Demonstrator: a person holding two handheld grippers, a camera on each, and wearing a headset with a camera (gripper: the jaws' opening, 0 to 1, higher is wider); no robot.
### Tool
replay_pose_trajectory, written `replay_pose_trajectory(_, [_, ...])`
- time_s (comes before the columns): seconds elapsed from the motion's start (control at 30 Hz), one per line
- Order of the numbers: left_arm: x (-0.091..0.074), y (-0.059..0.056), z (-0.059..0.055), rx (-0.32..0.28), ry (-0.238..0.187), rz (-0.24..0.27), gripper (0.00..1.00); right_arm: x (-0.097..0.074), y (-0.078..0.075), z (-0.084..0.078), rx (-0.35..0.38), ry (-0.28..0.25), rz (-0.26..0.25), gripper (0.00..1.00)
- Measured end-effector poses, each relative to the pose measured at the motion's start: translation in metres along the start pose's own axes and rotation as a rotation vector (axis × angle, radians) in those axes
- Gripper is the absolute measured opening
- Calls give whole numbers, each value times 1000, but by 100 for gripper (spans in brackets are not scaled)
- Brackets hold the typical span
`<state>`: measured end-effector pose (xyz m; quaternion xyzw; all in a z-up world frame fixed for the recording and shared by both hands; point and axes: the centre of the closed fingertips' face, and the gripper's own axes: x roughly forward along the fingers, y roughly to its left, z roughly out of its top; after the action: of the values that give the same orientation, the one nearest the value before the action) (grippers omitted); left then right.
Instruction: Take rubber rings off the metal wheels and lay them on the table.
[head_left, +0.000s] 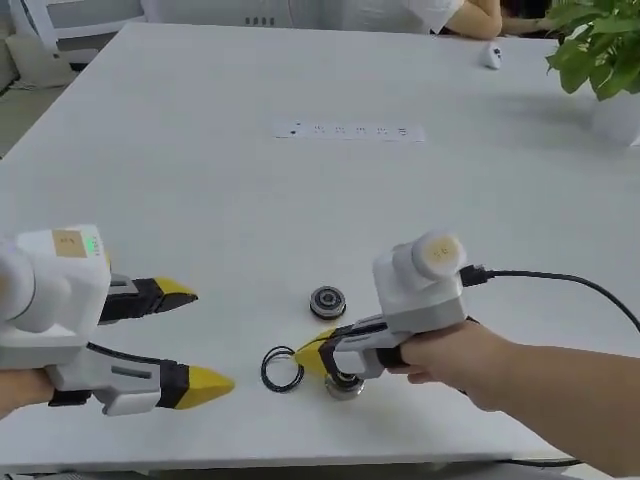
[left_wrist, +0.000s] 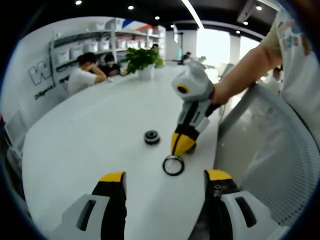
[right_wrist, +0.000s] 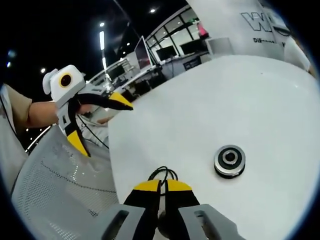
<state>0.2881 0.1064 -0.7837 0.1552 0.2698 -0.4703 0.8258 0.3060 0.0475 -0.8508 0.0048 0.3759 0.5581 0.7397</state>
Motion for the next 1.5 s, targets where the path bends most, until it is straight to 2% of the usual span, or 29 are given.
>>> replay_pose_trajectory(0.33, [0,0,0,4,6,-1,63,-1,-2,-2,-21,4,-14,9])
replay_pose_trajectory(0.5, [1,1,3,7,3,0,63,-4,-3,0,-31,-2,-22,12])
replay_pose_trajectory(0.67, [4,3,6,15,5,-2,63,-12,-7,14,-34,-46,-36,13])
replay_pose_trajectory(0.83, [9,5,14,25,-2,-4,63,-18,-12,24,-37,-80,-54,16])
replay_pose_trajectory(1.07, [18,10,23,41,-6,-8,62,-32,-25,31,-53,-118,-94,20])
replay_pose_trajectory(1.33, [33,18,35,35,-19,-10,61,-44,-40,32,-74,-137,-140,26])
replay_pose_trajectory(1.5, [45,22,40,26,-24,-18,59,-45,-47,27,-99,-121,-164,28])
